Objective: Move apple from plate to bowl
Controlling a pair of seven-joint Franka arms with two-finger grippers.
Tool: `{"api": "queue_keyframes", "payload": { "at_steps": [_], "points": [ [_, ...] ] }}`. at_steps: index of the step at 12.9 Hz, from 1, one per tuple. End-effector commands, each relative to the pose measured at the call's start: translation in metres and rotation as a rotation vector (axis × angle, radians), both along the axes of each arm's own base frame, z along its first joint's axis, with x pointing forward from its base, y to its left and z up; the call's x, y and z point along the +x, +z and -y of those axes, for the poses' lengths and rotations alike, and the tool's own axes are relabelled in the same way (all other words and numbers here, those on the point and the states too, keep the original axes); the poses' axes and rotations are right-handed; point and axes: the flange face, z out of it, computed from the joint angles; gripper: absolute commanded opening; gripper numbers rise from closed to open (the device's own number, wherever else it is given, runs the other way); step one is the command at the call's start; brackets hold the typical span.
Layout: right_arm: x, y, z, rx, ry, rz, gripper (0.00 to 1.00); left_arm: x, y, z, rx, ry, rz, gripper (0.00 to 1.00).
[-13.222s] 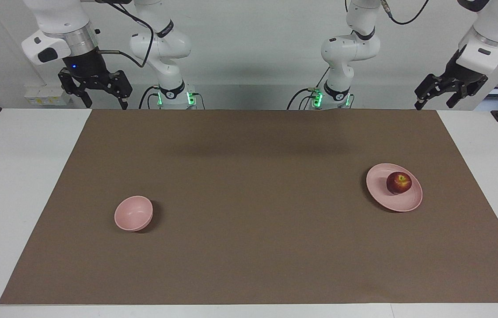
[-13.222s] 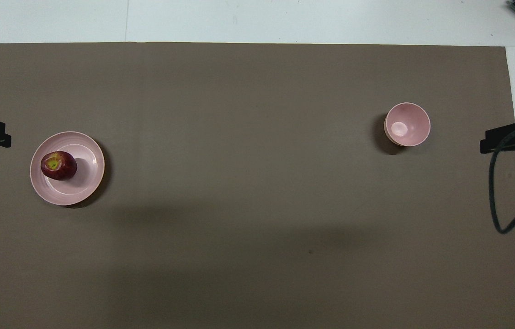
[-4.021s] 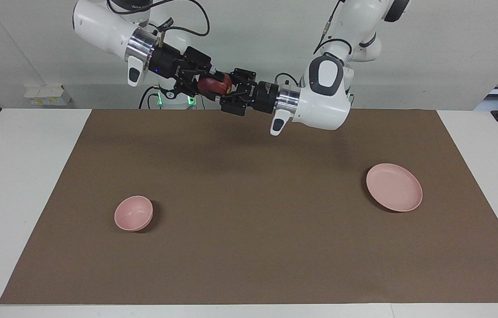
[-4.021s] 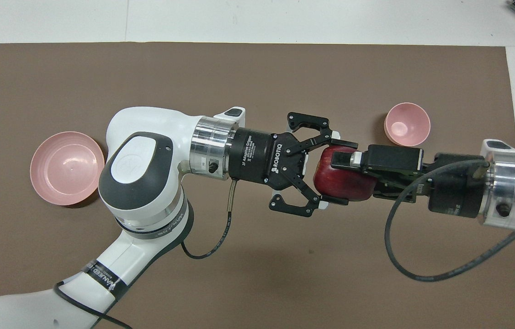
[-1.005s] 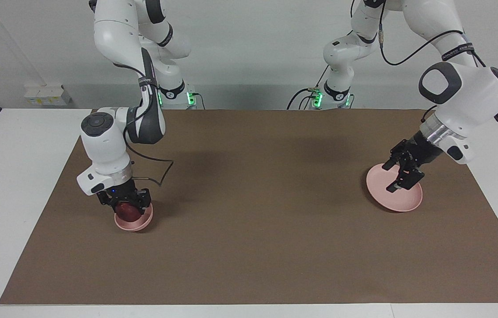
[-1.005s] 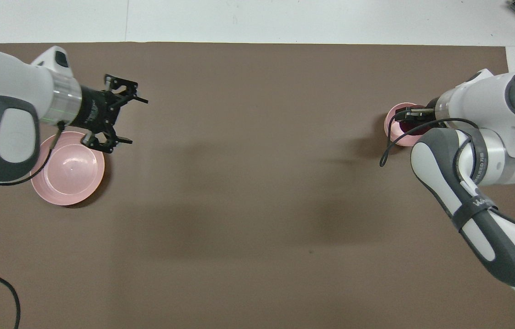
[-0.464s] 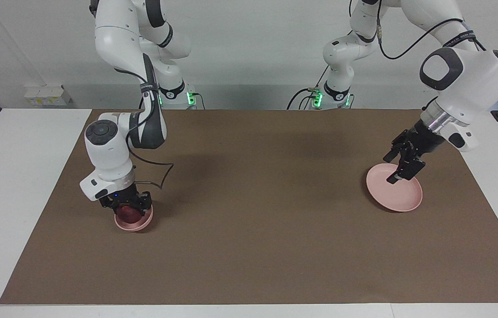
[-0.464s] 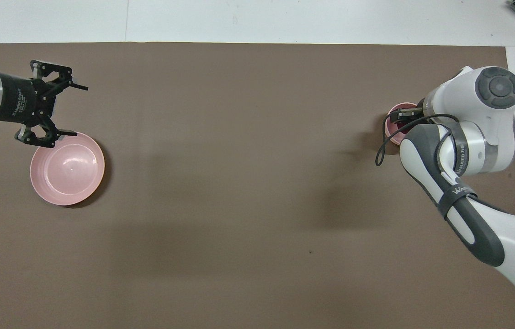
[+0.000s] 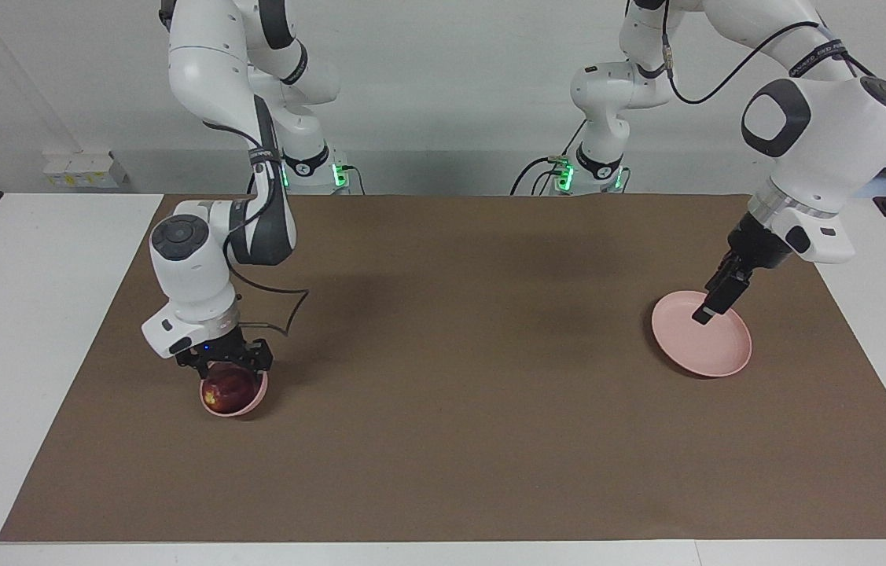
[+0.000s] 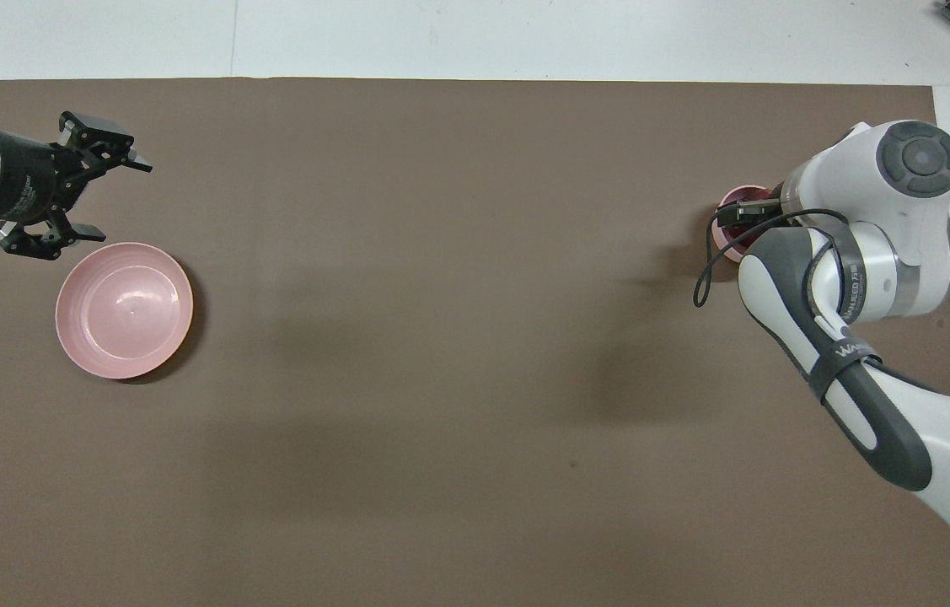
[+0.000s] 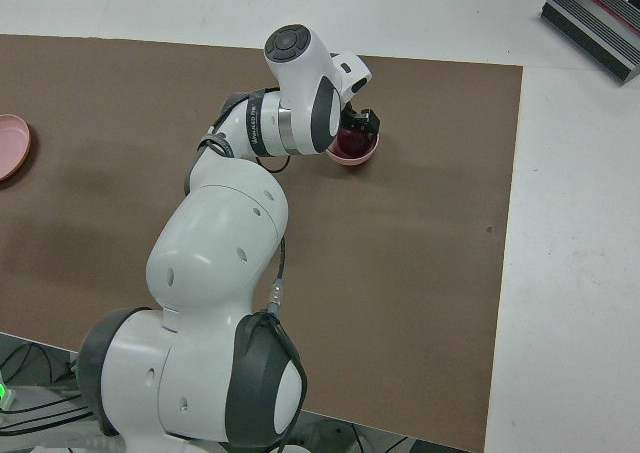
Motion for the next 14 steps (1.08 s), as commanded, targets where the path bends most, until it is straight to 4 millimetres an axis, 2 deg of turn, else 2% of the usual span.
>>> {"api": "queue_keyframes", "payload": {
  "at_steps": [1,2,6,8,10,12,14],
  "points": [
    [0.005,0.014,-0.001,-0.002,-0.014,0.002,1.00,-0.012,0.018,-0.001,0.064,-0.203,0.033,1.00],
    [0.007,0.027,0.001,-0.001,-0.019,0.016,1.00,-0.016,0.025,-0.008,0.081,-0.253,0.043,1.00],
    [-0.007,0.088,-0.003,0.037,-0.042,0.051,1.00,-0.022,0.025,-0.029,0.126,-0.478,0.051,1.00],
    [-0.019,0.125,-0.004,0.058,-0.053,0.071,1.00,-0.024,0.024,-0.030,0.128,-0.518,0.044,1.00],
    [-0.035,0.170,-0.008,0.076,-0.061,0.073,1.00,-0.033,0.035,-0.038,0.137,-0.642,0.065,1.00],
    [-0.052,0.220,-0.010,0.083,-0.067,0.045,1.00,-0.042,0.043,-0.060,0.129,-0.648,0.050,1.00],
    [-0.069,0.263,-0.010,0.090,-0.073,0.013,1.00,-0.054,0.053,-0.069,0.158,-0.690,0.023,1.00]
  ]
}}
